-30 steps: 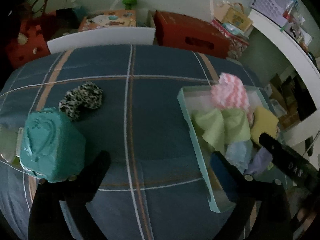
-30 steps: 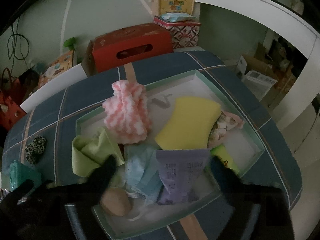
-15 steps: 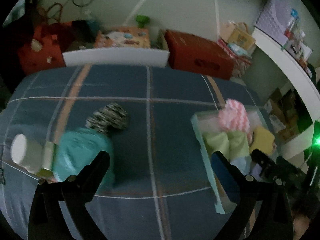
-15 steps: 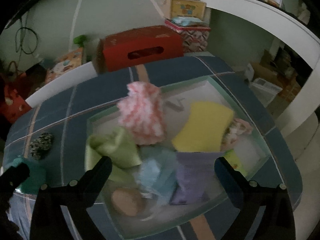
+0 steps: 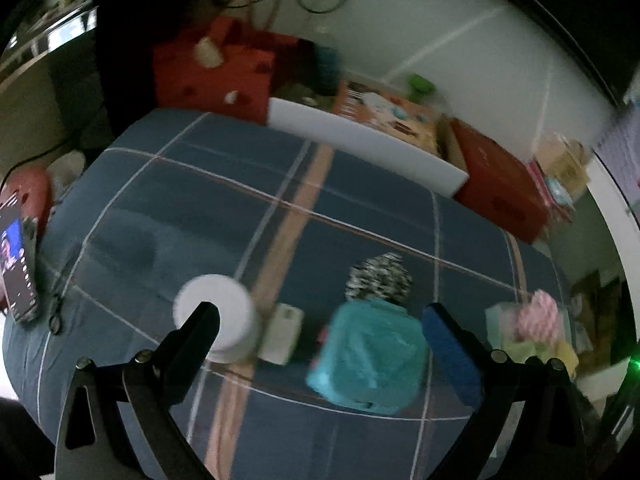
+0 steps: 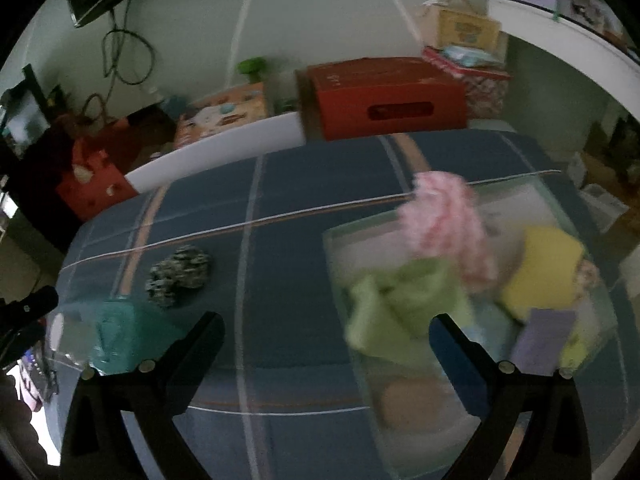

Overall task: Organize soft objects
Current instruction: 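Grasp the white-green cotton pad pack with the left gripper and lift it, then grasp the leopard-print scrunchie with the right gripper while the left holds the pad pack, then carry the pad pack with the left gripper while the right carries the scrunchie, releasing both into the tray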

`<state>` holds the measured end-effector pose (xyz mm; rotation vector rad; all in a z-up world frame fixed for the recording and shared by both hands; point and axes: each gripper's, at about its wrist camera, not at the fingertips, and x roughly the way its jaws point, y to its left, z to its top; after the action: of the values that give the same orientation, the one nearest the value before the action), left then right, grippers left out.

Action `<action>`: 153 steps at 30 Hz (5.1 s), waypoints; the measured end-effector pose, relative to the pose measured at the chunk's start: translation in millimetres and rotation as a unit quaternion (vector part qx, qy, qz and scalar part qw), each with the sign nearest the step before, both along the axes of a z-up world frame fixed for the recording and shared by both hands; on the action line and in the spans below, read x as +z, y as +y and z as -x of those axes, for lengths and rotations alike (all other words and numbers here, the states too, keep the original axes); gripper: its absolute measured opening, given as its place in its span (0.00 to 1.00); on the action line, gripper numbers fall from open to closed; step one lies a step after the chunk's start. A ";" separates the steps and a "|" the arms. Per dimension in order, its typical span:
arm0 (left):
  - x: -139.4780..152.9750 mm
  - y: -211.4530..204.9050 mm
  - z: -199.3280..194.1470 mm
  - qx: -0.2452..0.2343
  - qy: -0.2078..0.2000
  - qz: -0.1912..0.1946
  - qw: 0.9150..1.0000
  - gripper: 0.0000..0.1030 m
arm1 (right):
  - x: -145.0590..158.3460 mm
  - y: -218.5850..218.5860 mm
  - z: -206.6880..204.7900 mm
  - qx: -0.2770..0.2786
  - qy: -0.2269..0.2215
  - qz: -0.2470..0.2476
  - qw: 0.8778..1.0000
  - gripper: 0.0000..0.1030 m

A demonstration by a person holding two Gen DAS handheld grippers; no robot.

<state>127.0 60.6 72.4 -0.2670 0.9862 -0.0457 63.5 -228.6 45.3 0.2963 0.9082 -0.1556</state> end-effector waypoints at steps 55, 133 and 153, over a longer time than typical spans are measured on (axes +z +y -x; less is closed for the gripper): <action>-69.9 28.9 8.3 0.031 0.076 0.105 0.991 0.46 | -16.1 23.9 -17.7 0.032 0.023 -0.004 0.999 1.00; -40.7 13.1 -37.6 -0.011 -0.030 0.060 0.998 0.28 | -80.3 120.2 -164.4 0.159 0.121 -0.121 0.972 0.64; -41.9 13.2 -38.0 -0.013 -0.025 0.075 0.997 0.28 | -49.8 108.1 -132.7 0.145 0.053 -0.111 0.982 0.42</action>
<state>165.0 73.8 30.5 -0.3878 0.9381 -0.1502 196.2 -120.5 -4.6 0.3612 1.0656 0.2033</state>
